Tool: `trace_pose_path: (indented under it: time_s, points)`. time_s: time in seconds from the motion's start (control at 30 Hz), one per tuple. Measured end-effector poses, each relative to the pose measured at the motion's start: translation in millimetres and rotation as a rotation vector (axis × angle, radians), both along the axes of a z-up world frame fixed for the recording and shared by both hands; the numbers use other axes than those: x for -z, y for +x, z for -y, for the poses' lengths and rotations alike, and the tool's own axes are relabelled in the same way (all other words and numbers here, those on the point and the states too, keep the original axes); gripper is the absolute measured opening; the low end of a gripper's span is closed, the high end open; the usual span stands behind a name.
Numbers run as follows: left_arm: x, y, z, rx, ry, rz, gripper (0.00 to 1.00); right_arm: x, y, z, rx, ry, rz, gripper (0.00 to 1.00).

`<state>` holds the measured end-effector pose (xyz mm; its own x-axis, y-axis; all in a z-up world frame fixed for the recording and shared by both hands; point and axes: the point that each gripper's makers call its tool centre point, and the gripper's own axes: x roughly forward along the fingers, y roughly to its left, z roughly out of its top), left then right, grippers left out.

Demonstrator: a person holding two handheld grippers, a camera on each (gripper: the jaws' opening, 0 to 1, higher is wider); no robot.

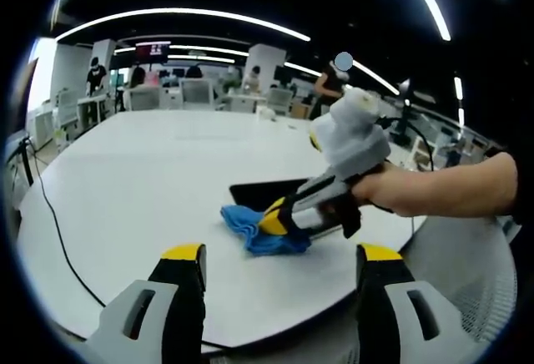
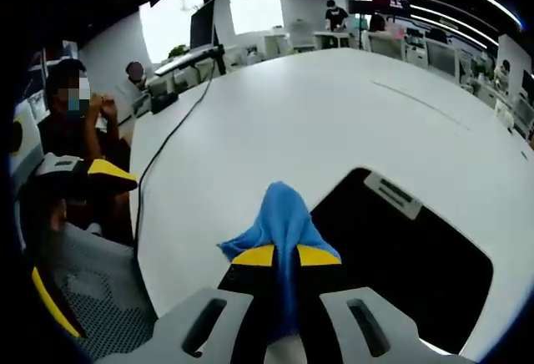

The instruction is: Wipe the mirror surface with the cleaning cloth until all visible marks leave the cleaned area.

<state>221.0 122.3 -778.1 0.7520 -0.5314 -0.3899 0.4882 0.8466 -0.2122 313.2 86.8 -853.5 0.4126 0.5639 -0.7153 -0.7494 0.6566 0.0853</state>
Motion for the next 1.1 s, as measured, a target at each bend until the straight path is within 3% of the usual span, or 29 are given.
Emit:
trace_pose_path:
  time_s: [1.1]
  points:
    - [3.1,-0.9,-0.8,-0.001,0.007,-0.015,0.73,0.6,59.7,3.9,0.044,-0.012,0.016,0.03]
